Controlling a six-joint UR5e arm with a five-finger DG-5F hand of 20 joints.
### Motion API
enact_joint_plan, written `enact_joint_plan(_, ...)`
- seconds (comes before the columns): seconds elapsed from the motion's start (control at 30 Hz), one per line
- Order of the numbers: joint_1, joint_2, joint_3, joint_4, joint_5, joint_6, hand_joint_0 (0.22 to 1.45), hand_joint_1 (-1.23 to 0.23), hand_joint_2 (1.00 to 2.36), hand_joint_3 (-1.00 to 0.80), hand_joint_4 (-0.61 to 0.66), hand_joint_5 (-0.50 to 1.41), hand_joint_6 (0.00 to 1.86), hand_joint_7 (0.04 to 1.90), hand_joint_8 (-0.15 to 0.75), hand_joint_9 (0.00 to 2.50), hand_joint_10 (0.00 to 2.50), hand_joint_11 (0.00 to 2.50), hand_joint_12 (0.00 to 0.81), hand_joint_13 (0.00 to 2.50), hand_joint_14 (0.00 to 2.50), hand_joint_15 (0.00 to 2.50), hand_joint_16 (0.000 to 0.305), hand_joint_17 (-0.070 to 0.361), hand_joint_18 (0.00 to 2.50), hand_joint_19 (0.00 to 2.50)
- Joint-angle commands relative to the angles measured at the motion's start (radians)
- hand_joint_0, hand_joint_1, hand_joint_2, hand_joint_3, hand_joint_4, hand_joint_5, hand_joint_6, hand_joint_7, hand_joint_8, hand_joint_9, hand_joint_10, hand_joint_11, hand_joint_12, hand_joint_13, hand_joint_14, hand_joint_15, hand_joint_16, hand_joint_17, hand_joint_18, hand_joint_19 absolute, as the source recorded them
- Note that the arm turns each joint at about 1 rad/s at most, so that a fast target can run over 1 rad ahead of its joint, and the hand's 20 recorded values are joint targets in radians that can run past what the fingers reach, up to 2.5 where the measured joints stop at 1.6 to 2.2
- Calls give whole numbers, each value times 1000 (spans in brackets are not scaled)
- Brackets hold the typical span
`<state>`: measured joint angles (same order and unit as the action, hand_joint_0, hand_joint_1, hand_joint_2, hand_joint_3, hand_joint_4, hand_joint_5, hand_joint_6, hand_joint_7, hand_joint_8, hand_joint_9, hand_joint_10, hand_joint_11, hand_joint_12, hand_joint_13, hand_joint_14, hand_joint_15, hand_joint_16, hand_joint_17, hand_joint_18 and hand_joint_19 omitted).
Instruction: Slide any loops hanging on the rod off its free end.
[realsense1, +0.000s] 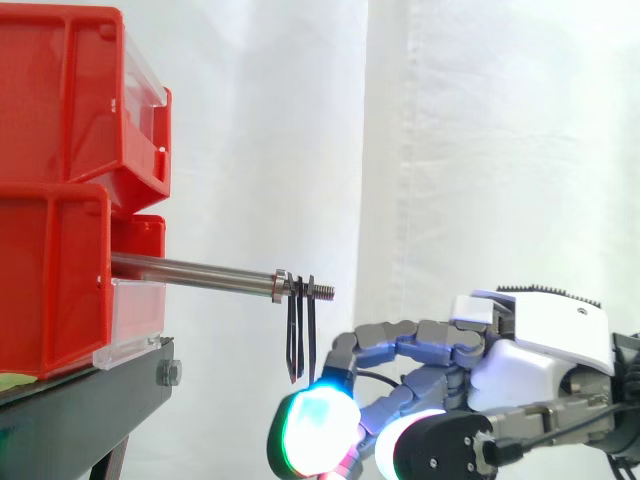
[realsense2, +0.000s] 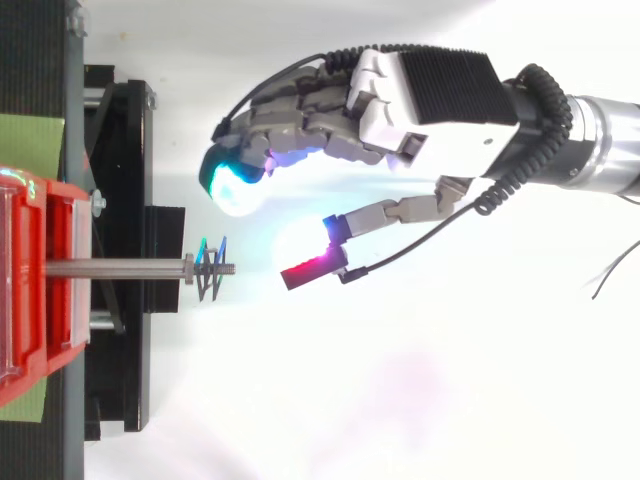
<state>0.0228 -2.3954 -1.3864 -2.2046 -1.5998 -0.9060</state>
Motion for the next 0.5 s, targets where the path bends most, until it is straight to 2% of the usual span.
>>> enact_joint_plan(0.0, -14, -11, 41, -6, -49, 15, 570, -686, 1015, -326, 209, -165, 501, 1147, 266, 737, 16, 436, 389, 611, 11, 295, 55, 123, 475, 359)
enact_joint_plan(0.13, -24, -11, 81, -29, -78, 25, 562, -686, 1013, -341, 209, -164, 501, 1145, 267, 740, 16, 439, 392, 615, 11, 290, 55, 125, 478, 361)
enact_joint_plan(0.3, -24, -31, 84, -6, -94, 13, 559, -680, 1013, -343, 209, -161, 501, 1145, 271, 748, 16, 442, 393, 617, 11, 298, 56, 126, 479, 360)
enact_joint_plan(0.4, -30, -59, 84, 48, -126, 10, 560, -675, 1013, -343, 216, -159, 501, 1140, 270, 751, 16, 445, 392, 618, 11, 302, 56, 126, 483, 368)
enact_joint_plan(0.47, -34, -62, 84, 92, -152, 22, 561, -668, 1013, -344, 213, -159, 501, 1145, 270, 753, 16, 450, 392, 619, 11, 299, 56, 126, 485, 369)
